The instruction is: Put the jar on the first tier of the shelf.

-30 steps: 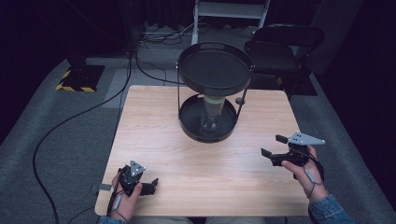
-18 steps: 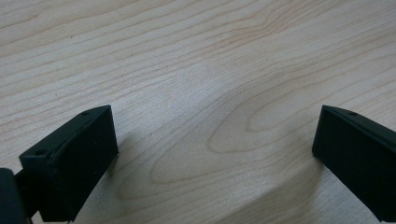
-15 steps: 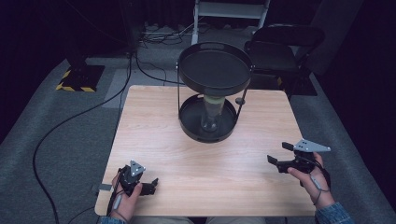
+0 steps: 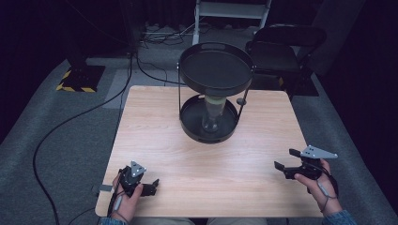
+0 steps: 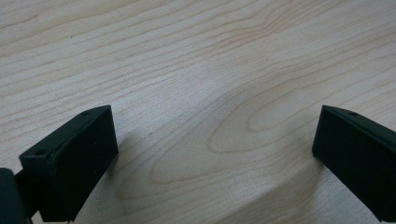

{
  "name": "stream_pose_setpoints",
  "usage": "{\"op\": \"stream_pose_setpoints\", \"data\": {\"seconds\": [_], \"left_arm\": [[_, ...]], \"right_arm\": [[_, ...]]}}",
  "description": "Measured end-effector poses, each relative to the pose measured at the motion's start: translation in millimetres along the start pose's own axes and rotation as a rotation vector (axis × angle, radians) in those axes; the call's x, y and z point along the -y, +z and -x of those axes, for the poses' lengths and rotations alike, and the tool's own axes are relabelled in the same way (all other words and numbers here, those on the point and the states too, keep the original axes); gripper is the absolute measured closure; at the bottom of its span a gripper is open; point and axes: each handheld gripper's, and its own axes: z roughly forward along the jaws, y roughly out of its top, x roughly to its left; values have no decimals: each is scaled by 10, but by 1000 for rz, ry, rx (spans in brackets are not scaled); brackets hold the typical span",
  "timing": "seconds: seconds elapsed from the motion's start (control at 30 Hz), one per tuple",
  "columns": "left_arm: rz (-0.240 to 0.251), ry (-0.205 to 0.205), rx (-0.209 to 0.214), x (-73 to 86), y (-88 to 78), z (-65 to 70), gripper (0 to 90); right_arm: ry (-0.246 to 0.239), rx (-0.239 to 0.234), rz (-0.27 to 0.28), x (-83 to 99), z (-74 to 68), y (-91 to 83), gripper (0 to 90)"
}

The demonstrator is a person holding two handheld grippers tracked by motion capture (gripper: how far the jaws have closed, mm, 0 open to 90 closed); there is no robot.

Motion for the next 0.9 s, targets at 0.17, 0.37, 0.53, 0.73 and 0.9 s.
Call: {"op": "stream_pose_setpoints", "data": {"seconds": [0.17, 0.37, 0.53, 0.73, 0.9], "left_arm": [[1, -1, 0, 0, 1, 1, 0], [1, -1, 0, 0, 0, 1, 0], [1, -1, 0, 0, 1, 1, 0], [1, 1, 0, 0, 0, 0, 0], [1, -1, 0, 0, 1, 1, 0]], "right_arm": [[-4, 7, -21, 96, 18, -12, 84], [-5, 10, -39, 196, 38, -24, 84], [4, 17, -52, 286, 53, -31, 84], [19, 19, -62, 377, 70, -33, 84], [30, 17, -76, 468, 82, -14, 83]]}}
